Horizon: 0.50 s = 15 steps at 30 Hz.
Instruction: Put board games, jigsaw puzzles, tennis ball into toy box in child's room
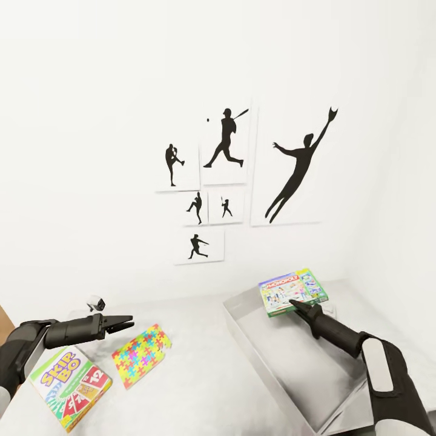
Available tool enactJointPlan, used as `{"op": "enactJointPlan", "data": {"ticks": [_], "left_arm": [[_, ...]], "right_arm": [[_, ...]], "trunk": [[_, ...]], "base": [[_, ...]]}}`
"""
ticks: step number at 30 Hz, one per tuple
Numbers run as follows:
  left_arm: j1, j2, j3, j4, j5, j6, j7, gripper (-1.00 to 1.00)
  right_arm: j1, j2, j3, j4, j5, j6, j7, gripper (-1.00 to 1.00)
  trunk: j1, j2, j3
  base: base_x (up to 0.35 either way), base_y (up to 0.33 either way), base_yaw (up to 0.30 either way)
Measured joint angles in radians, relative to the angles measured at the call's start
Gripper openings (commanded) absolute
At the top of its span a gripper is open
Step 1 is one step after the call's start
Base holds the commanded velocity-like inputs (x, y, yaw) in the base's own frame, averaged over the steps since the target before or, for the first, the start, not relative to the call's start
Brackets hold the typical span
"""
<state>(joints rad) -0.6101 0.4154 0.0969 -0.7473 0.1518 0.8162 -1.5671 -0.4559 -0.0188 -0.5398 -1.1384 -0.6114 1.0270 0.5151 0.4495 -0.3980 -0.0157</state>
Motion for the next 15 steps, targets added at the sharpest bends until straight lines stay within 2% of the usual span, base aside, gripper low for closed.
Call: {"op": "enactJointPlan", "data": {"ticks": [4,7,12,15], "left_arm": [[0.000,0.000,0.000,0.000,0.000,0.000,0.000,1.00],[0.000,0.000,0.000,0.000,0.000,-0.001,0.000,1.00],[0.000,0.000,0.000,-0.001,0.000,-0.001,0.000,1.00],[0.000,0.000,0.000,-0.001,0.000,-0.001,0.000,1.00]], "right_arm": [[-0.082,0.000,0.012,0.087,-0.006,0.000,-0.090,-1.00],[-0.147,0.003,0.015,0.148,-0.005,-0.001,-0.186,-1.00],[-0.226,0.011,0.018,0.249,-0.002,0.000,-0.319,-1.00],[-0.246,0.011,0.018,0.269,-0.005,0.002,-0.361,-1.00]], "trunk": [[0.000,0.000,-0.002],[0.000,0.000,-0.003],[0.000,0.001,-0.007],[0.000,0.001,-0.010]], "base": [[0.000,0.000,0.000],[0.000,0.000,0.000],[0.000,0.000,0.000],[0.000,0.000,0.000]]}}
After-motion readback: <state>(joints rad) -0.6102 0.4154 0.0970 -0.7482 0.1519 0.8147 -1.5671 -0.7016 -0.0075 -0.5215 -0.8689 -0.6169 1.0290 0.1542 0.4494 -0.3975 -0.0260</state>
